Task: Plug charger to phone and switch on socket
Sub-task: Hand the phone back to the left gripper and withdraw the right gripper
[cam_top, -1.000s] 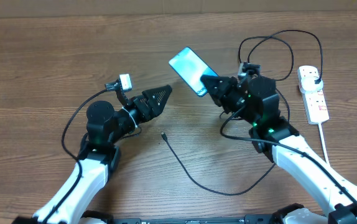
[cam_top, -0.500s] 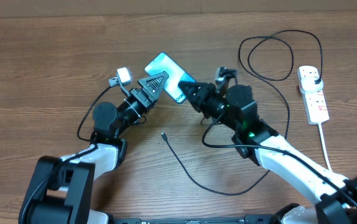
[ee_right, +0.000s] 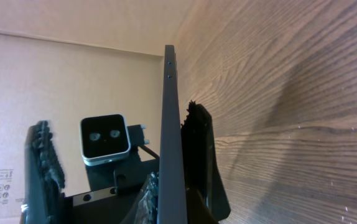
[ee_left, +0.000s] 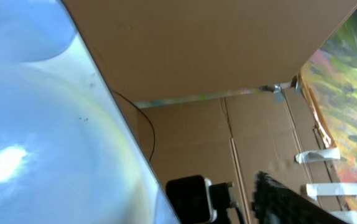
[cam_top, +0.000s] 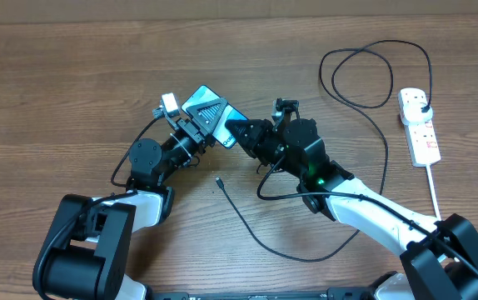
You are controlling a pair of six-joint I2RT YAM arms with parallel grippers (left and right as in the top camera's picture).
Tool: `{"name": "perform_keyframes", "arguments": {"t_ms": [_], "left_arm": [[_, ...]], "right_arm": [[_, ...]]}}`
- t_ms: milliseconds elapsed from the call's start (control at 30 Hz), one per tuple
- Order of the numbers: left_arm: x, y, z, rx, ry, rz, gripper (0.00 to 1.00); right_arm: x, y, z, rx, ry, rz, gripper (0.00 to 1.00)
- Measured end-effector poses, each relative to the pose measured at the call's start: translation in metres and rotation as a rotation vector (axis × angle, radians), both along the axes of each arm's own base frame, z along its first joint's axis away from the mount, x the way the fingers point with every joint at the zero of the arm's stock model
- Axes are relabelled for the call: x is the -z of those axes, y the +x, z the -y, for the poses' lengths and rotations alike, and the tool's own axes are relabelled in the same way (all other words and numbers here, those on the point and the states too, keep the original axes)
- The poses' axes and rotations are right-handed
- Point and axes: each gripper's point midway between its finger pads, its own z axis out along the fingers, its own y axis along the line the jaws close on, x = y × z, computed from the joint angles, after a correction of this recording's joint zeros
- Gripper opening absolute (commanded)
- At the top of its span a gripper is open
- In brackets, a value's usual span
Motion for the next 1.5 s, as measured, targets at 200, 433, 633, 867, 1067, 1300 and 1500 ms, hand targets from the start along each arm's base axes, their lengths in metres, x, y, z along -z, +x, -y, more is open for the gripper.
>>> {"name": "perform_keyframes", "arguments": {"t_ms": [200,433,633,867,1067,1300,1500], "left_arm": [[0.006,0.001,0.000,-0.002,-0.014,-0.036,0.37],[0.008,0.002,0.000,-0.002,-0.025,-0.055,0.30],[0.007,0.003,-0.001,-0.007,-0.055,-0.082,0.17],[0.003,0.004,-0.003,-0.009,-0.123,-0.129,0.05],[0.001,0.004,-0.003,-0.015,-0.102,-0.097,0.05],[0.029,0.005,-0.012,0.000,-0.056,-0.210,0.04],[0.056,0.008,-0.029,0.044,-0.001,-0.338,0.04]], "right_arm": [[-0.006,0.002,-0.001,0.000,0.005,0.025,0.04],[-0.008,0.003,-0.001,0.004,0.008,0.033,0.04],[-0.010,0.004,-0.001,0.009,0.019,0.027,0.04],[-0.011,0.004,-0.001,0.022,0.045,-0.003,0.32],[0.002,0.006,0.004,0.029,-0.022,0.005,0.89],[-0.003,0.019,0.039,0.029,-0.126,0.089,0.94],[-0.040,0.003,0.059,-0.016,-0.262,0.276,0.98]]}}
